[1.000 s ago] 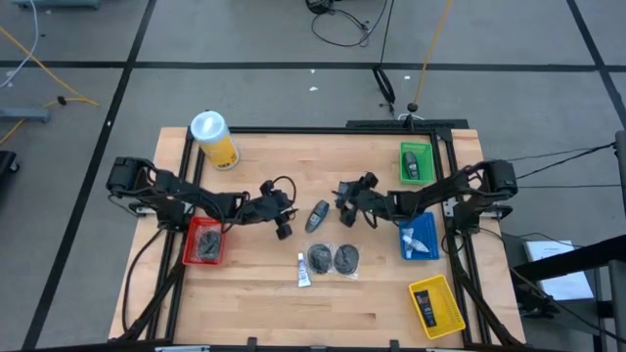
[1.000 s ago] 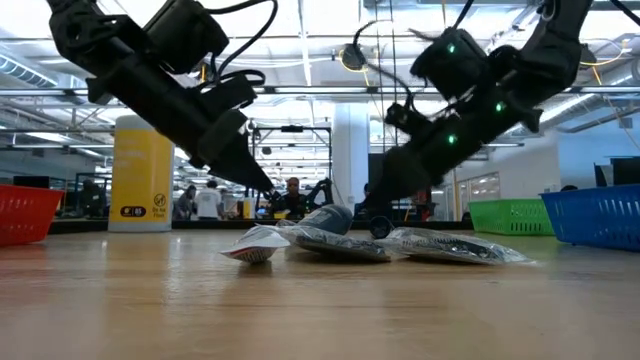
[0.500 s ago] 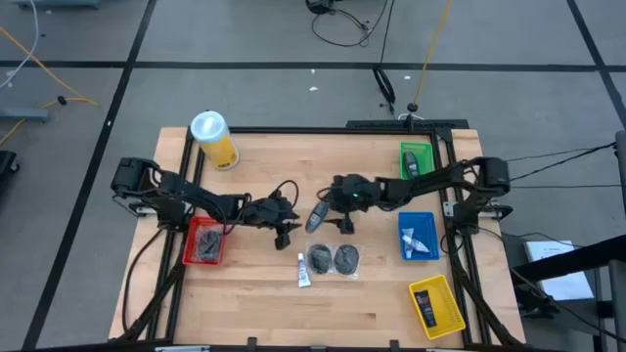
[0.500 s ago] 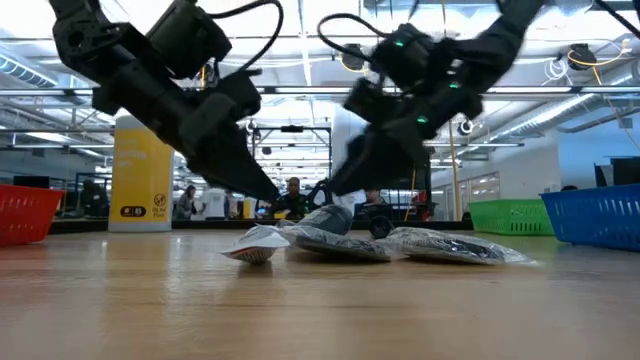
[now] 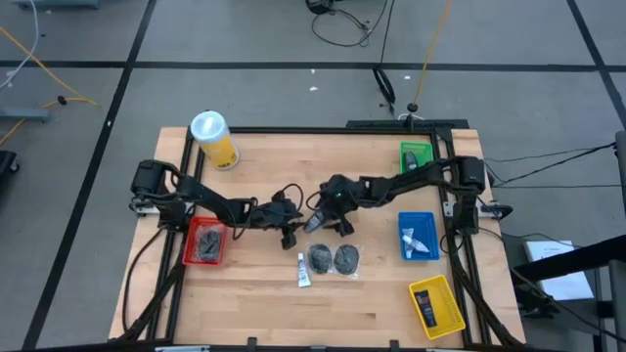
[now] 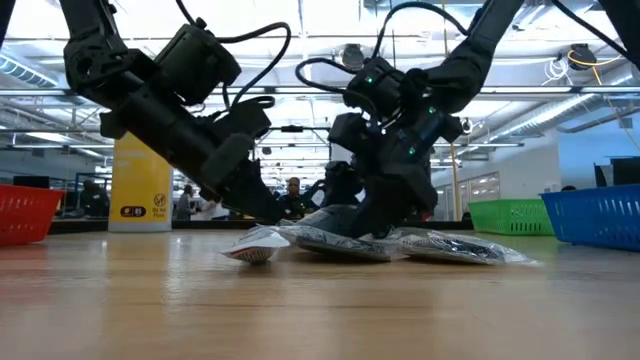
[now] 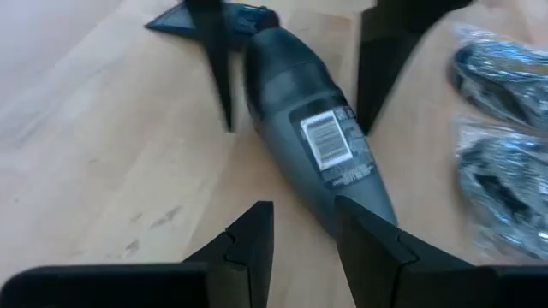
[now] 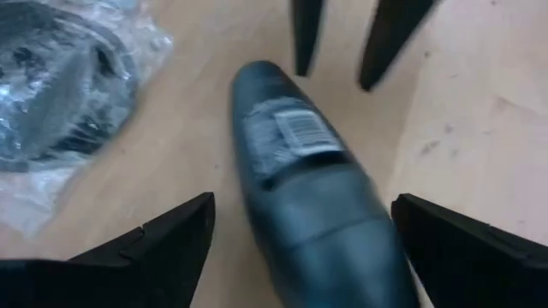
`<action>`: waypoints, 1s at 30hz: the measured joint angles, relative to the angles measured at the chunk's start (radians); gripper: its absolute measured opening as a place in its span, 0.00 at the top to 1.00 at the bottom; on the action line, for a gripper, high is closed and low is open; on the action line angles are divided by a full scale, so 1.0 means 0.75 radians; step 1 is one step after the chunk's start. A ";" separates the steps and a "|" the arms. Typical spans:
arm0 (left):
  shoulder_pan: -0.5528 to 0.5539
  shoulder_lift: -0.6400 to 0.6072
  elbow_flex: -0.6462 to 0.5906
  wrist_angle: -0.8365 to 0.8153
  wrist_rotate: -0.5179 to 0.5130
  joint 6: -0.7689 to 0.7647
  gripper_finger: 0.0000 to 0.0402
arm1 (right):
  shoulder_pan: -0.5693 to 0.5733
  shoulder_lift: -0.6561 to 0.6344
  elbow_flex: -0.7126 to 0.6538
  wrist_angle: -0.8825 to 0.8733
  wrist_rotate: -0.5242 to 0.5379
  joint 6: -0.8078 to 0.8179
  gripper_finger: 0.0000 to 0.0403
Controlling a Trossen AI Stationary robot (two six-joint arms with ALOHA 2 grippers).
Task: Pick & Place Travel size toiletries
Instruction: Put the deodorant into the green bin
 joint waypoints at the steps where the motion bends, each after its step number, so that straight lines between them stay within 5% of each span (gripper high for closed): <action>1: 0.000 0.000 0.000 -0.002 -0.011 0.000 0.70 | 0.004 0.000 0.000 -0.003 0.001 0.004 0.16; 11: 0.000 -0.001 0.000 -0.112 -0.160 -0.019 0.70 | 0.032 0.001 -0.004 0.001 0.017 0.139 0.36; 17: 0.000 -0.001 0.000 -0.215 -0.266 -0.060 0.70 | 0.096 -0.004 -0.004 0.003 0.174 0.293 0.48; 30: -0.016 -0.002 0.001 -0.277 -0.283 -0.066 0.70 | 0.341 -0.074 -0.007 -0.134 0.865 0.819 0.48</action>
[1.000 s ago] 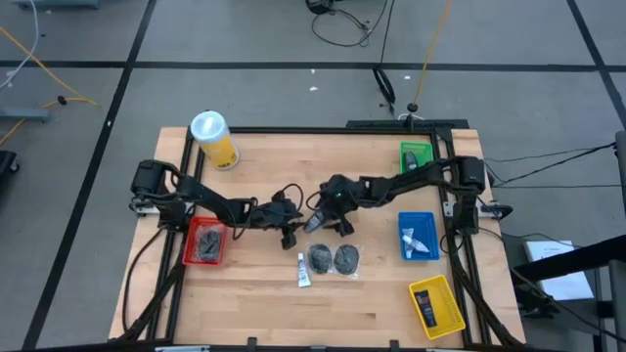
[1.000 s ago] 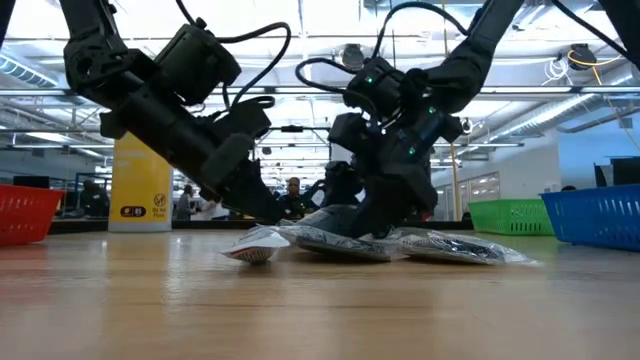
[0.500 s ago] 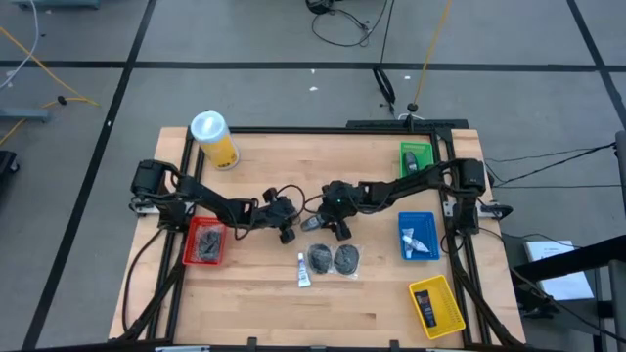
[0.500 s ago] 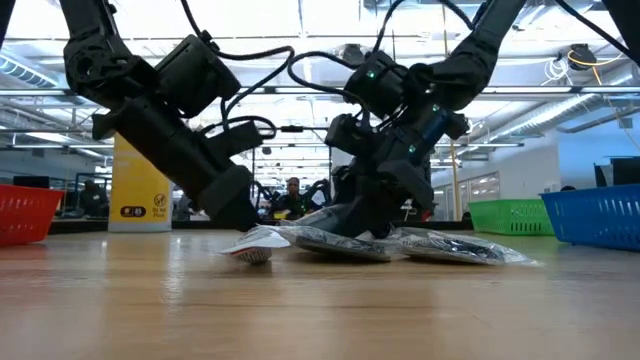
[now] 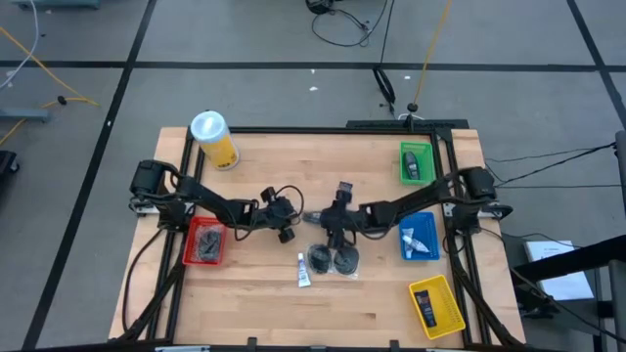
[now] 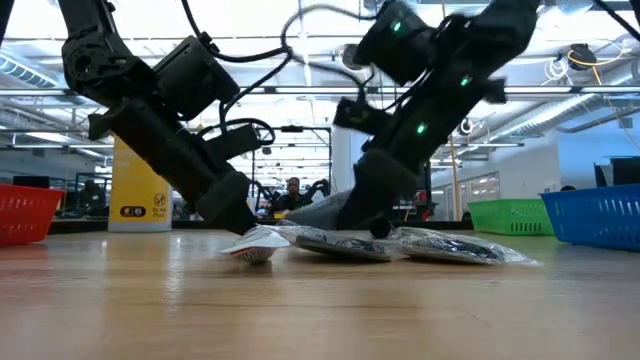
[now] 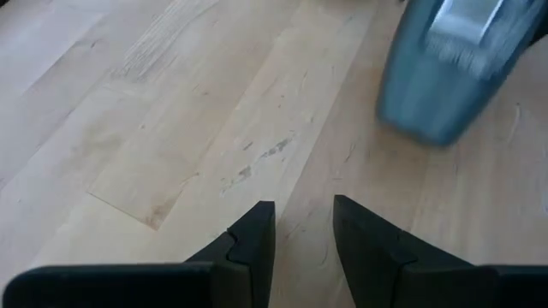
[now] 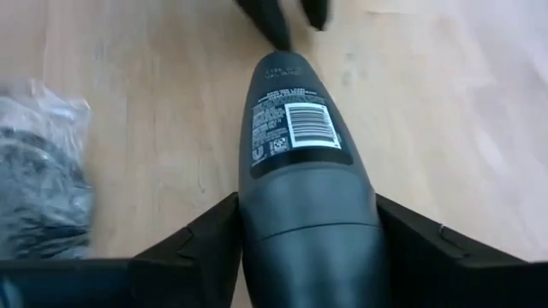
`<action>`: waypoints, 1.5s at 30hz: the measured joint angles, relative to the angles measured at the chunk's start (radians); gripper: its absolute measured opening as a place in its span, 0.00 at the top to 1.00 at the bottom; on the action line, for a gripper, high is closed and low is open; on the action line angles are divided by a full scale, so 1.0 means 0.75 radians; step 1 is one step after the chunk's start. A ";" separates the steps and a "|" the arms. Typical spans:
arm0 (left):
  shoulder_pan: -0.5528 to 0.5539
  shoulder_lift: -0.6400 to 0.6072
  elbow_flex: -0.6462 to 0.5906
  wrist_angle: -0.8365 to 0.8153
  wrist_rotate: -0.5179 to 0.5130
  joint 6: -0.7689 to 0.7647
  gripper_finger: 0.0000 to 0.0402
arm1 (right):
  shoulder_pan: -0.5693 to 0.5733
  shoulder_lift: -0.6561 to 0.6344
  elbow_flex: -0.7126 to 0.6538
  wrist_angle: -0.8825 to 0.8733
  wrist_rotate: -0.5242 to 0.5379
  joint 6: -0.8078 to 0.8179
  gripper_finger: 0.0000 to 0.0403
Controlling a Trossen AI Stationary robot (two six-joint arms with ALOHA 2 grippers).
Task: Pick & Place Travel size toiletries
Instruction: Put the deodorant into the green bin
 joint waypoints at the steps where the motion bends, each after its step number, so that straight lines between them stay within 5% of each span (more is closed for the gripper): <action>1: -0.002 0.000 0.000 -0.001 0.000 -0.001 0.70 | 0.017 -0.030 -0.002 -0.047 0.039 0.049 0.49; 11: -0.006 0.000 0.000 0.010 0.002 -0.004 0.70 | 0.104 -0.658 -0.319 -0.411 0.367 0.636 0.48; 20: -0.006 0.001 -0.002 0.040 0.010 0.004 0.70 | -0.135 -1.178 -0.493 -0.990 0.606 1.137 0.48; 25: -0.003 0.001 -0.002 0.046 0.012 0.010 0.70 | -0.423 -1.210 -0.515 -1.095 0.558 1.140 0.48; 34: -0.003 0.002 -0.002 0.052 0.010 0.042 0.70 | -0.941 -1.093 -0.558 -0.905 0.343 0.849 0.48; 45: -0.003 0.002 -0.002 0.057 0.009 0.044 0.70 | -1.145 -0.919 -0.558 -0.860 0.285 0.733 0.45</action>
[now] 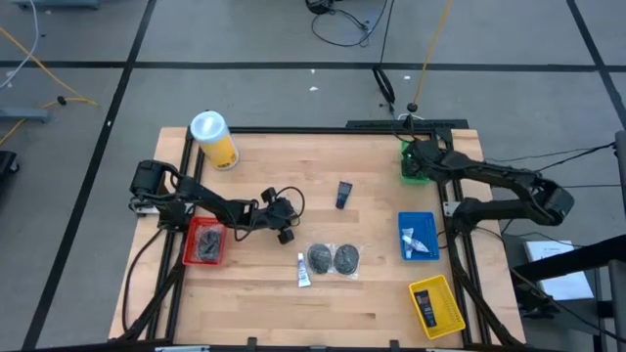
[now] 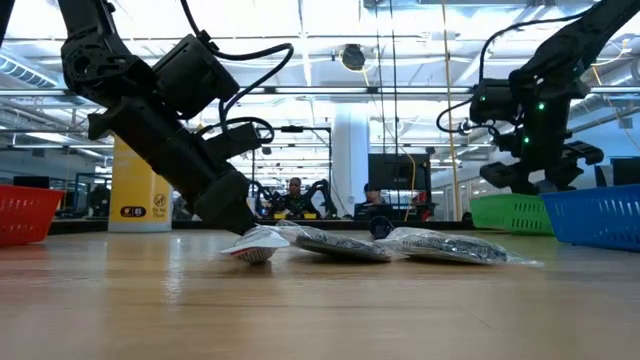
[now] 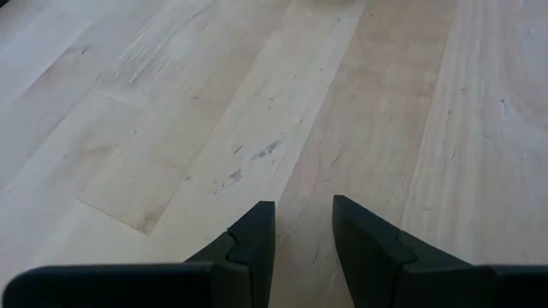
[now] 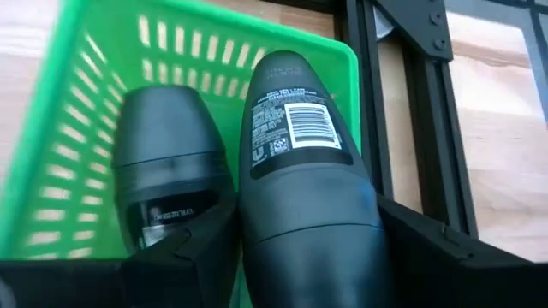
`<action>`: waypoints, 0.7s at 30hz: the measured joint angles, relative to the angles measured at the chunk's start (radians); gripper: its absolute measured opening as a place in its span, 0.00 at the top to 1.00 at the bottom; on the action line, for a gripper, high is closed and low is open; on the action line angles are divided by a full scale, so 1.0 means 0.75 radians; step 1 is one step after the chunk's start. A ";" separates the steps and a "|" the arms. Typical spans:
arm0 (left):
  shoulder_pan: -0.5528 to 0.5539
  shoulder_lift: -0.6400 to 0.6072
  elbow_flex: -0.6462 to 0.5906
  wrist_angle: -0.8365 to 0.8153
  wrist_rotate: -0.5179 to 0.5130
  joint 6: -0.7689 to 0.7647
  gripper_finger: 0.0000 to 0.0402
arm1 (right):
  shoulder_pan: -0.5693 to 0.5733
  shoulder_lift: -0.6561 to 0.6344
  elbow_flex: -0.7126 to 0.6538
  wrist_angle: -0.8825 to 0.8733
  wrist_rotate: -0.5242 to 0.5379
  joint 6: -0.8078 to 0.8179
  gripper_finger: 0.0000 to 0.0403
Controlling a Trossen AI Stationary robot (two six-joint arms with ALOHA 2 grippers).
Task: Pick & Place Travel size toiletries
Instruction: Put the deodorant into the green bin
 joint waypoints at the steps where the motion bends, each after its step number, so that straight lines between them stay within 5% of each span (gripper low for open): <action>1: 0.000 0.000 0.000 0.000 0.003 -0.002 0.70 | -0.003 0.013 0.000 0.009 -0.001 -0.007 0.45; 8: 0.000 0.000 0.000 0.010 0.006 -0.001 0.70 | -0.002 0.052 0.003 0.077 -0.028 -0.079 0.44; 21: 0.000 0.000 0.000 0.008 0.007 0.001 0.70 | 0.004 -0.020 0.001 0.147 -0.077 -0.134 0.24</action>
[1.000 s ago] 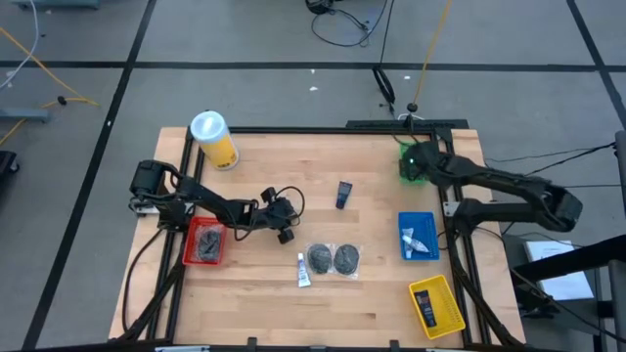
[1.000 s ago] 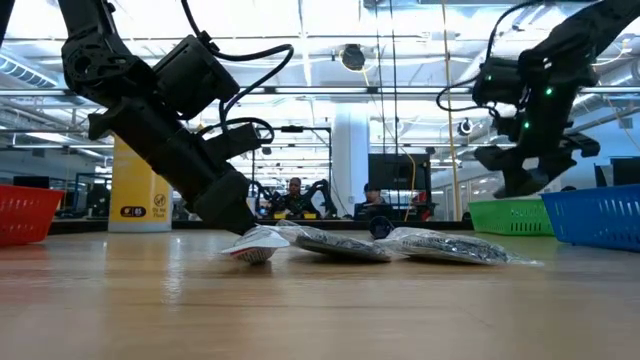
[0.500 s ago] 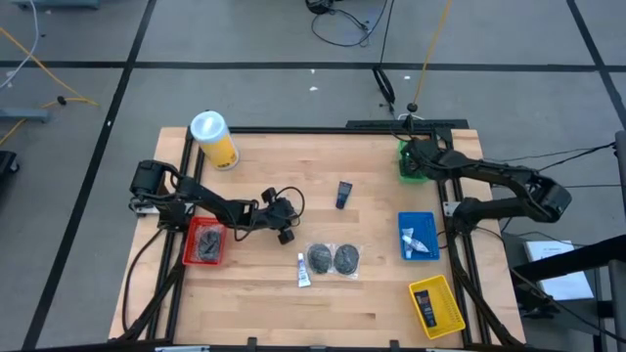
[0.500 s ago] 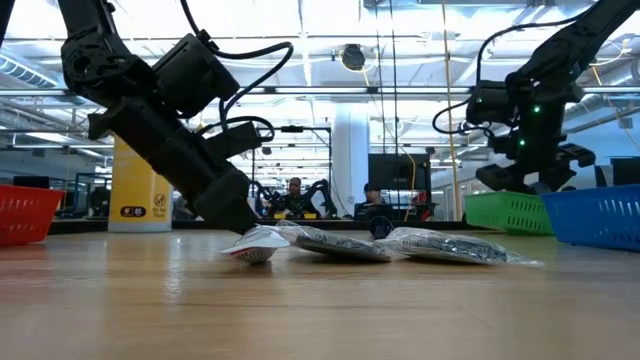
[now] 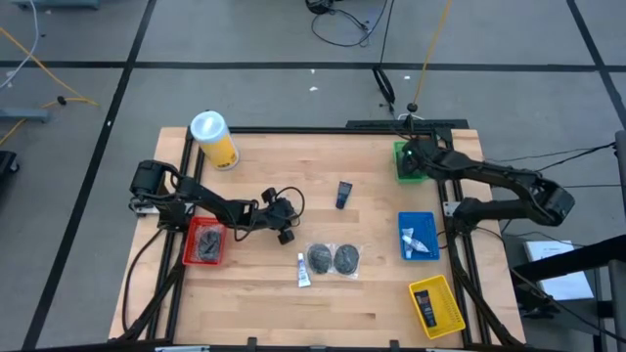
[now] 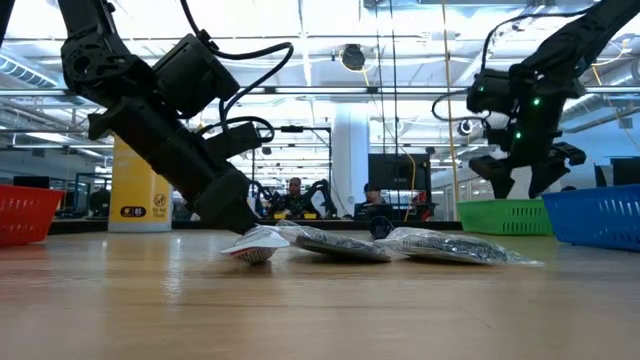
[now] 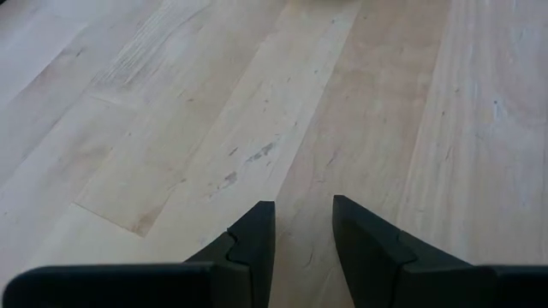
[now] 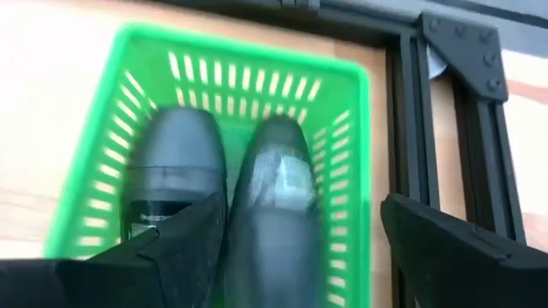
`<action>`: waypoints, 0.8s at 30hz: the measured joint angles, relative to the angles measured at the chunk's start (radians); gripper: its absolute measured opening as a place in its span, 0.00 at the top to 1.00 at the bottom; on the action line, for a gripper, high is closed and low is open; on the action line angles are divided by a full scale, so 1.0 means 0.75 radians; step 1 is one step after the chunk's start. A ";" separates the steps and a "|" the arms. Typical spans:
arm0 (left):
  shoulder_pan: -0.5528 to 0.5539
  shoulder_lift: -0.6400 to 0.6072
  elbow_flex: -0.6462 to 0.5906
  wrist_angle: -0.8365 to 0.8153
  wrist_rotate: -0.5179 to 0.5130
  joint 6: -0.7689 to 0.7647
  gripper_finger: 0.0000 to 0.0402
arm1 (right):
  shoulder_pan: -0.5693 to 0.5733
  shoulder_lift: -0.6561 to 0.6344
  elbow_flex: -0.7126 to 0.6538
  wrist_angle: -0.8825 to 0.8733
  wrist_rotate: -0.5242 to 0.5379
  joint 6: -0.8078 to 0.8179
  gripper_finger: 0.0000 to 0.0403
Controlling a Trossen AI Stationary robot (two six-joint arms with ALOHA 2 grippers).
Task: Pick & Place Travel size toiletries
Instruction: Put the deodorant into the green bin, then put the shave cream into the yellow bin
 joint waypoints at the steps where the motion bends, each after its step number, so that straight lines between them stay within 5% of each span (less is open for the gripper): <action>1: 0.000 0.000 0.000 0.001 0.000 -0.002 0.70 | 0.008 -0.024 0.000 0.001 0.002 0.001 0.24; 12: 0.000 0.000 0.000 0.011 0.010 -0.004 0.70 | 0.195 -0.205 0.000 0.067 -0.217 -0.020 0.34; 24: 0.000 0.000 0.000 0.050 0.009 0.032 0.70 | 0.754 -0.009 0.000 0.653 -0.347 -0.357 0.47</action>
